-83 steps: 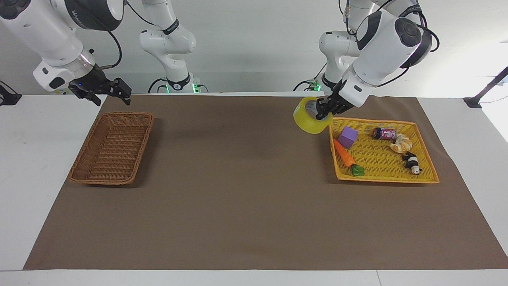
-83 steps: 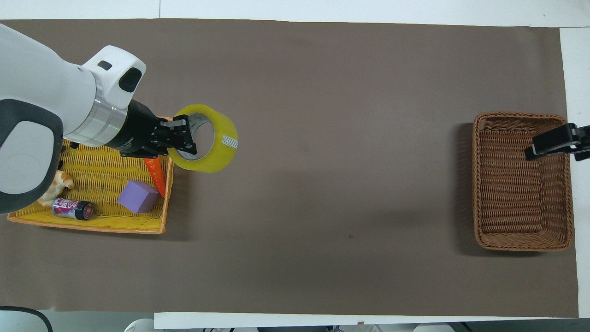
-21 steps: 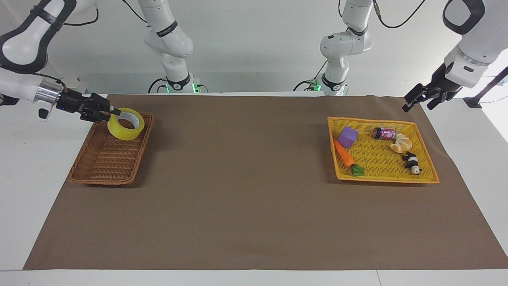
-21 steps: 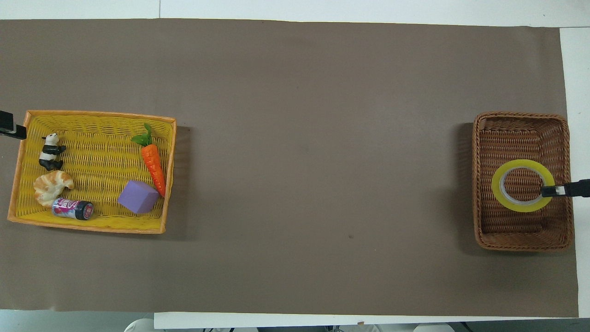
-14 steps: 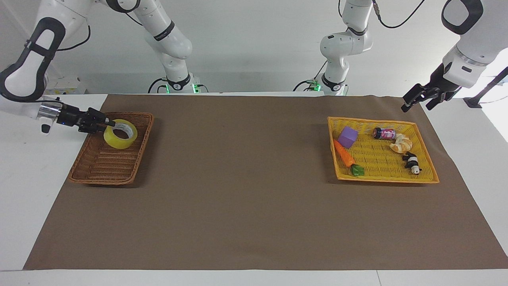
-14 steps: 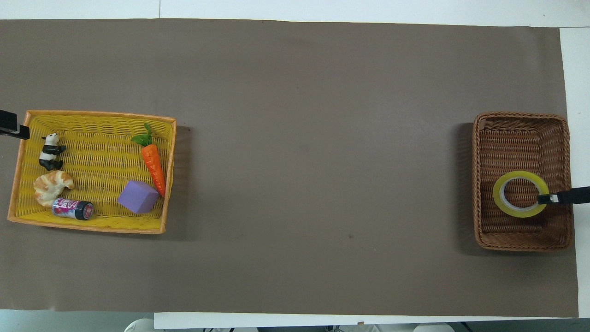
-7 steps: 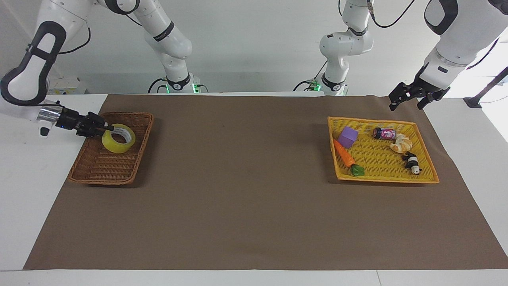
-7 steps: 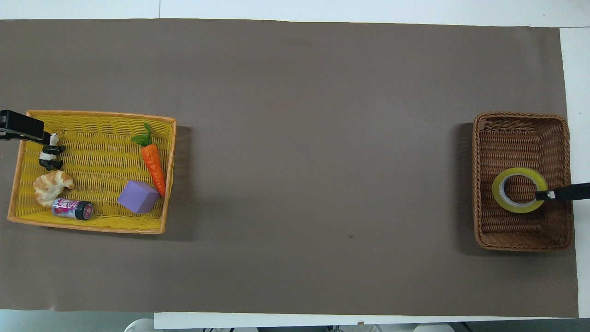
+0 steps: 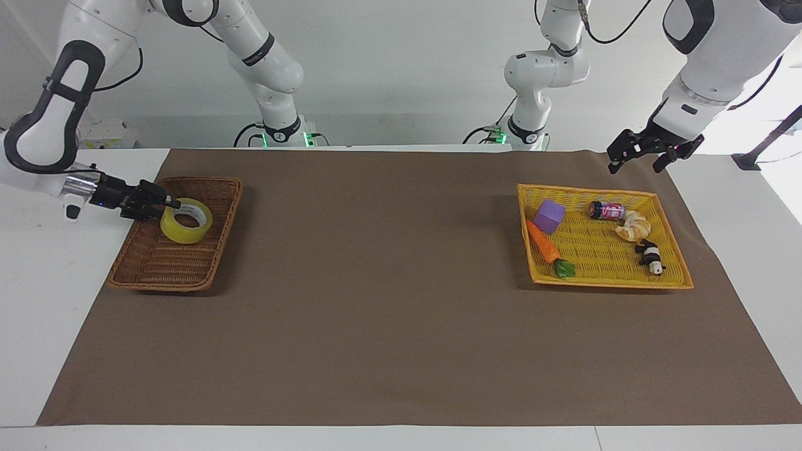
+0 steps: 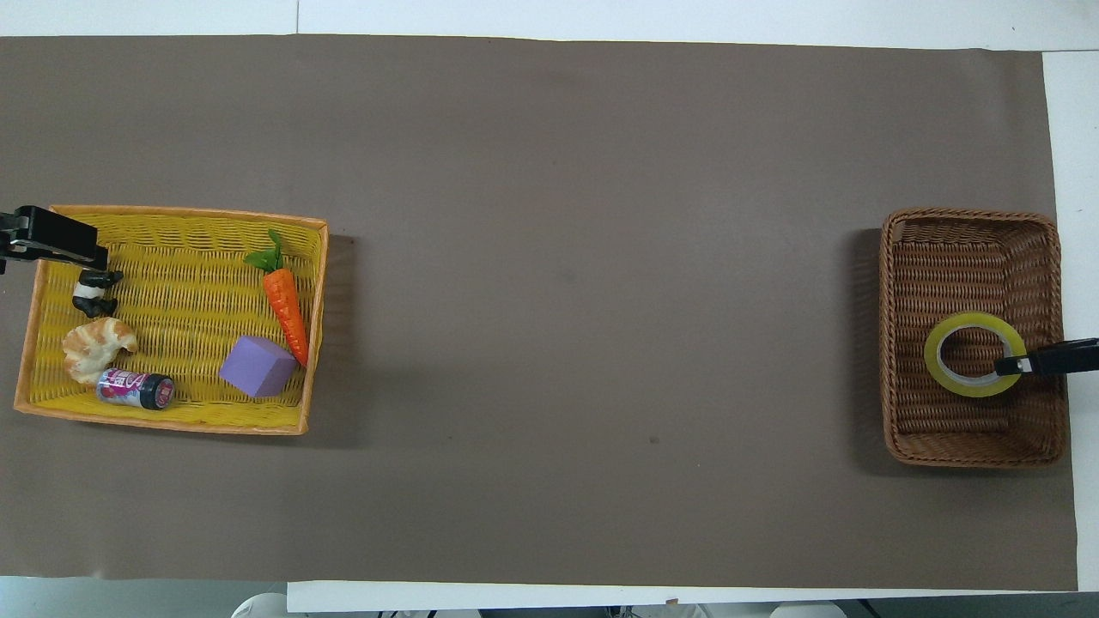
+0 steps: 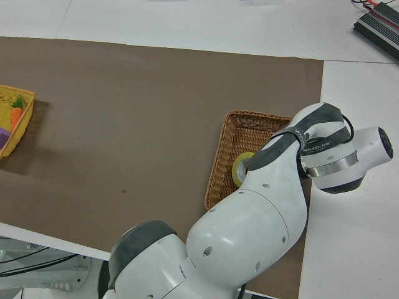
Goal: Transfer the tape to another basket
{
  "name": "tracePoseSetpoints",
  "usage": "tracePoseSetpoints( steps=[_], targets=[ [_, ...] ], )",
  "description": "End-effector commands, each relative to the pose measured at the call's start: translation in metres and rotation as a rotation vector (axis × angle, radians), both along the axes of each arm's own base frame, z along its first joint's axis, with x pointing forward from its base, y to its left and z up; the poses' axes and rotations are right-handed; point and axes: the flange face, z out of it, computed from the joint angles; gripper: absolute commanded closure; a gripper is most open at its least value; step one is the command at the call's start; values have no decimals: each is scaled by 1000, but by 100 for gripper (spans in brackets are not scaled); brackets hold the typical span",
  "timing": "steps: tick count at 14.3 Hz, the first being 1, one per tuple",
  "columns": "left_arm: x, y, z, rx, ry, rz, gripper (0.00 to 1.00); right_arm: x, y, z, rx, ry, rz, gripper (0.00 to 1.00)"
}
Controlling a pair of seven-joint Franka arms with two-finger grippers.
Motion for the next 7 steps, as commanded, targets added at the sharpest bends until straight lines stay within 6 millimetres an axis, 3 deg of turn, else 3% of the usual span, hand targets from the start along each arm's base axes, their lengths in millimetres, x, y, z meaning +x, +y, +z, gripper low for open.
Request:
tracePoseSetpoints(
  steps=[1,5,7],
  targets=[
    [8,1,-5,21,28,-10,0,17,11,36,-129,-62,96,0],
    [13,0,-13,19,35,-12,0,44,56,118,-318,-155,235,0],
    [13,-2,-5,11,25,-14,0,57,89,163,-410,-184,278,0]
  ],
)
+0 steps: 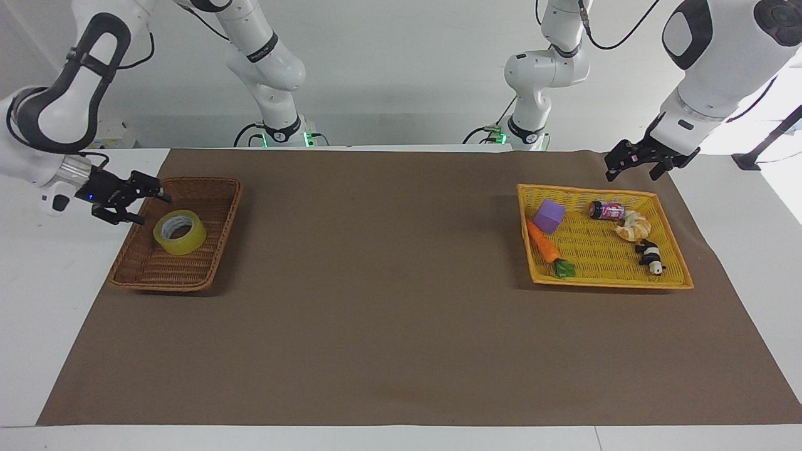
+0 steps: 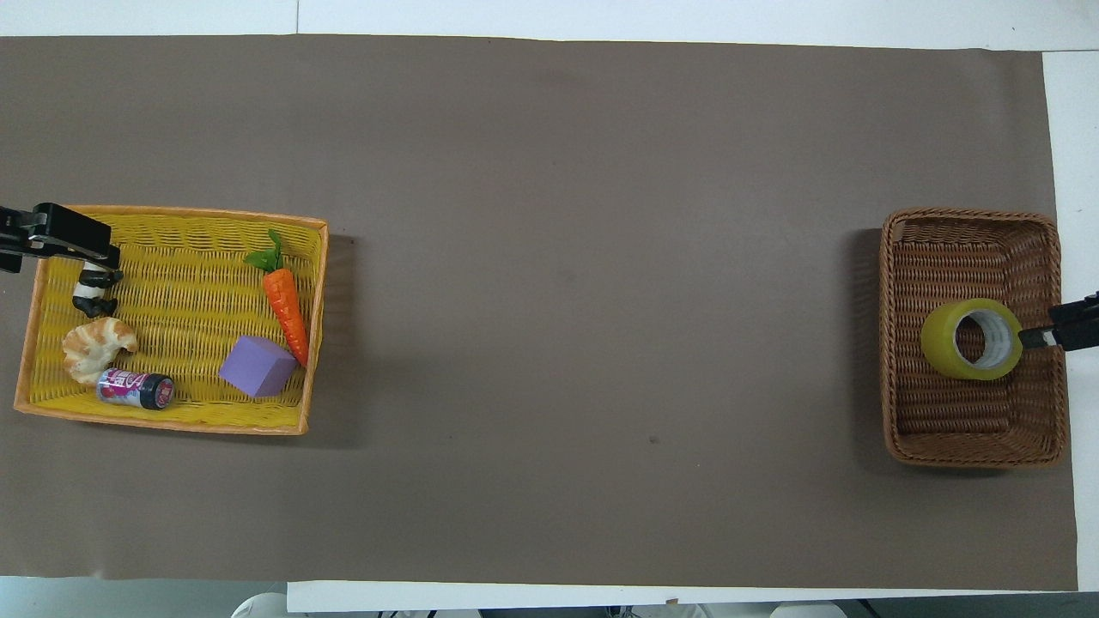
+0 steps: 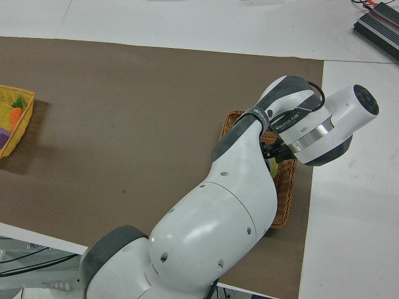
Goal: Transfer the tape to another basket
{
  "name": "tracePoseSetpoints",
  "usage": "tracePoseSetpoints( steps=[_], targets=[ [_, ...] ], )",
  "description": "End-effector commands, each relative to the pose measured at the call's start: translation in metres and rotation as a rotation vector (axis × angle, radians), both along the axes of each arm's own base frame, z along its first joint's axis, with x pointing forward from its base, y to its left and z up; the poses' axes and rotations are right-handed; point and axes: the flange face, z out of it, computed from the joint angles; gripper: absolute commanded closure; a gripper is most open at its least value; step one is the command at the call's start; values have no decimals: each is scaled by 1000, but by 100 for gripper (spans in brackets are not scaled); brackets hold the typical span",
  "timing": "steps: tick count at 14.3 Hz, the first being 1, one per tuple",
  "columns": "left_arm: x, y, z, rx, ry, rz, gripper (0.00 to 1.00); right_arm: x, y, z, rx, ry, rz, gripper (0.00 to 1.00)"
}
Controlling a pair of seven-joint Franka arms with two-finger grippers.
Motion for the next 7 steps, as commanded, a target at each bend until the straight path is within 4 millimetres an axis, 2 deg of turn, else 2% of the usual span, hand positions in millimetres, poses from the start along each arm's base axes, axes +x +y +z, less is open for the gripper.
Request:
tracePoseSetpoints(
  steps=[1,5,7],
  targets=[
    [2,0,15,10,-15,-10,0,8,43,60,-117,-55,18,0],
    [0,4,9,15,-9,-1,0,12,113,129,-259,-58,-55,0],
    [-1,6,8,16,-1,6,0,8,133,152,-358,35,-191,0]
  ],
)
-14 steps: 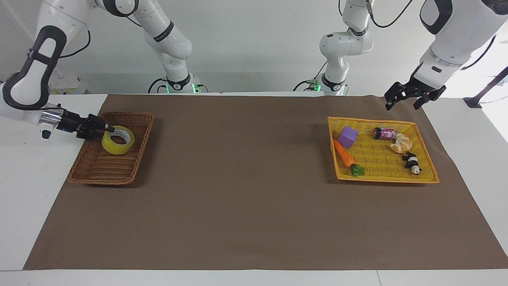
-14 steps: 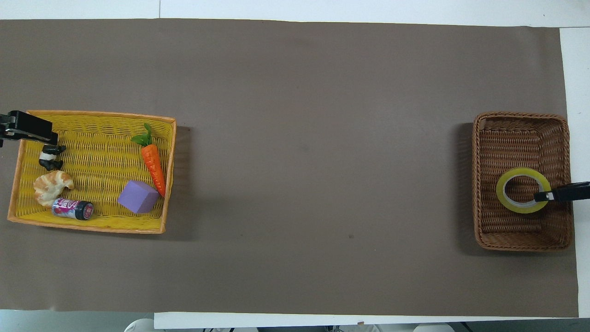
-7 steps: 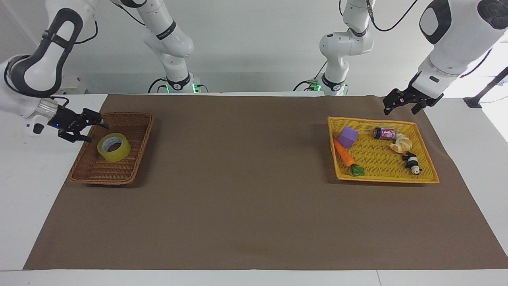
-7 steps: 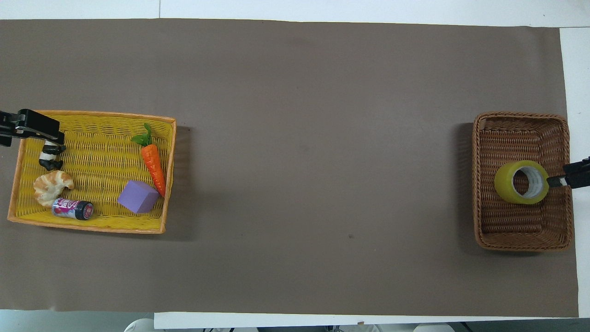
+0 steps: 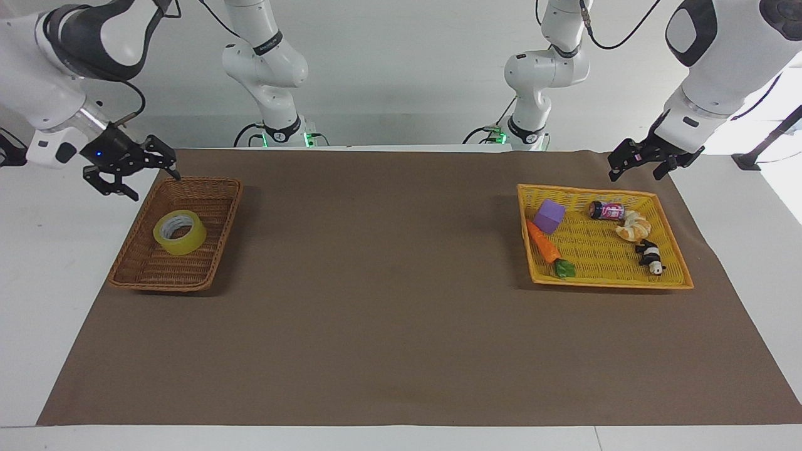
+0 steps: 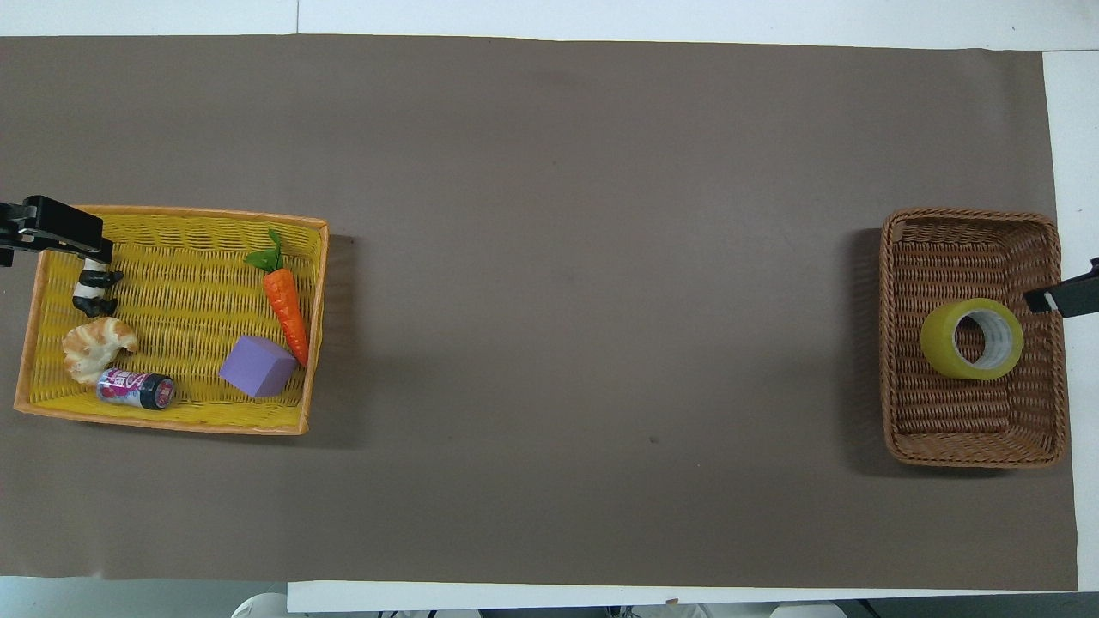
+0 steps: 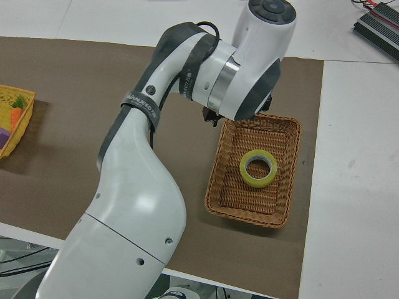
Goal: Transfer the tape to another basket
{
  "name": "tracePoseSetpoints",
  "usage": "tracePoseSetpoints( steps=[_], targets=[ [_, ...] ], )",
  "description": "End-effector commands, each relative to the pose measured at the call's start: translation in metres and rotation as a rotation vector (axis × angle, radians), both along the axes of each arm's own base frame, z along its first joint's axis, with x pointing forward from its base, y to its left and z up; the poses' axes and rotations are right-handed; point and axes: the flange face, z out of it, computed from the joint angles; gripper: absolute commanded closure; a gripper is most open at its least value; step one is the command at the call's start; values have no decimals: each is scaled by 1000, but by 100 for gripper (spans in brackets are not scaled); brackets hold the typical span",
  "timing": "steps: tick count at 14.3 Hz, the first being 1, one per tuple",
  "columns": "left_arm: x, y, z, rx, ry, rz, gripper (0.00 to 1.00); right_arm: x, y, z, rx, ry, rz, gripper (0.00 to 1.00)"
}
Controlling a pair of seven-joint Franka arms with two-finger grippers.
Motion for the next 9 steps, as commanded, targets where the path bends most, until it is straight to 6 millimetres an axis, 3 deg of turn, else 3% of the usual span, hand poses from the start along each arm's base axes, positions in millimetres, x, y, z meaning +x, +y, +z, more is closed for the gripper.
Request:
tracePoseSetpoints(
  steps=[1,2,7,9],
  targets=[
    [-2,4,1,18,15,5,0,-6,15,29,-89,80,-201,0],
    [-1,6,1,17,12,8,0,-6,27,37,-99,93,-235,0],
    [-1,5,1,17,12,7,0,10,40,61,-120,40,-312,0],
    [-1,7,1,17,14,10,0,18,46,56,-123,57,-311,0]
  ],
)
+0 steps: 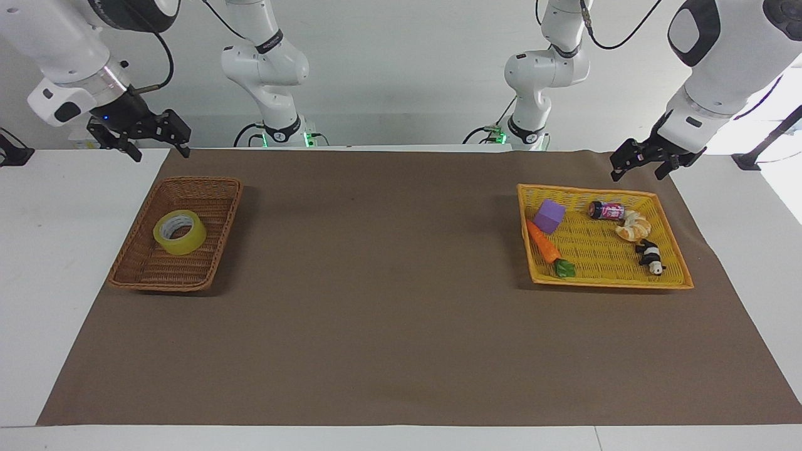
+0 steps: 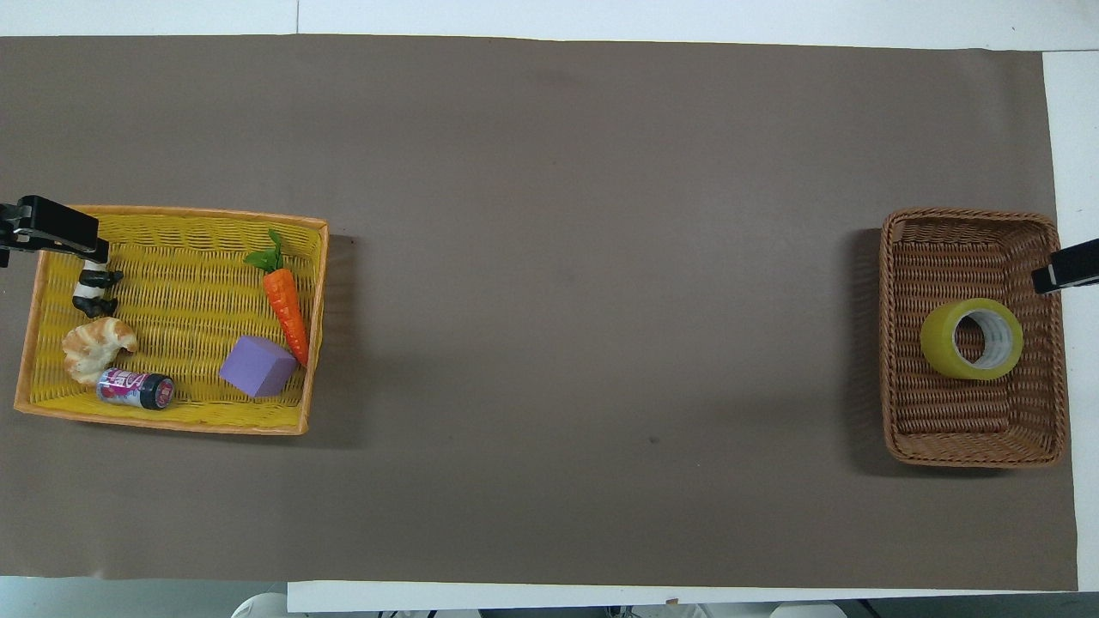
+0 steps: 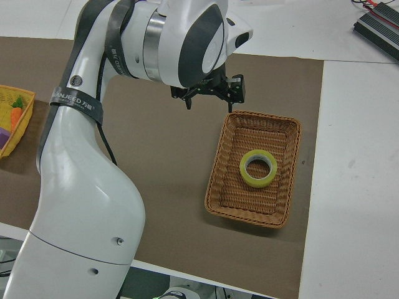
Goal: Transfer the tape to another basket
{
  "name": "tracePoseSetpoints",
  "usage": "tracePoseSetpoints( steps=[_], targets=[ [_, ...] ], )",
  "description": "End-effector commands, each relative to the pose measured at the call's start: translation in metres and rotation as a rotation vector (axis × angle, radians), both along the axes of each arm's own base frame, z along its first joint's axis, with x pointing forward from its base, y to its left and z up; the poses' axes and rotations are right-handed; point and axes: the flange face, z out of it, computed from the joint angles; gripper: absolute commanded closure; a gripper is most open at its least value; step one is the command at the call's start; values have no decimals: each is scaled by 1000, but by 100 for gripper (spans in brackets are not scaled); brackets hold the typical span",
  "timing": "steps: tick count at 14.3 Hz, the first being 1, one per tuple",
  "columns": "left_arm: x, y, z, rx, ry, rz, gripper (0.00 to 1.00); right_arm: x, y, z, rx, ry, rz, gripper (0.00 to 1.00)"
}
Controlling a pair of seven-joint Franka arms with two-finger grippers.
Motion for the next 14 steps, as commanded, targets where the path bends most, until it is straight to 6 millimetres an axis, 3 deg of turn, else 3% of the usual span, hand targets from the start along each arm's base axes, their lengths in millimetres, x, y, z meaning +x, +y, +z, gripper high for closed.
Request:
tracePoseSetpoints(
  steps=[1,2,4,14],
  targets=[
    [-1,3,1,17,13,3,0,17,23,1,-29,24,-2,0],
    [-1,3,1,17,13,3,0,19,33,1,-37,48,-3,0],
    [-1,3,1,17,13,3,0,20,23,6,-48,45,-28,0],
    [-1,3,1,17,13,3,0,7,20,8,-46,45,-27,0]
  ],
)
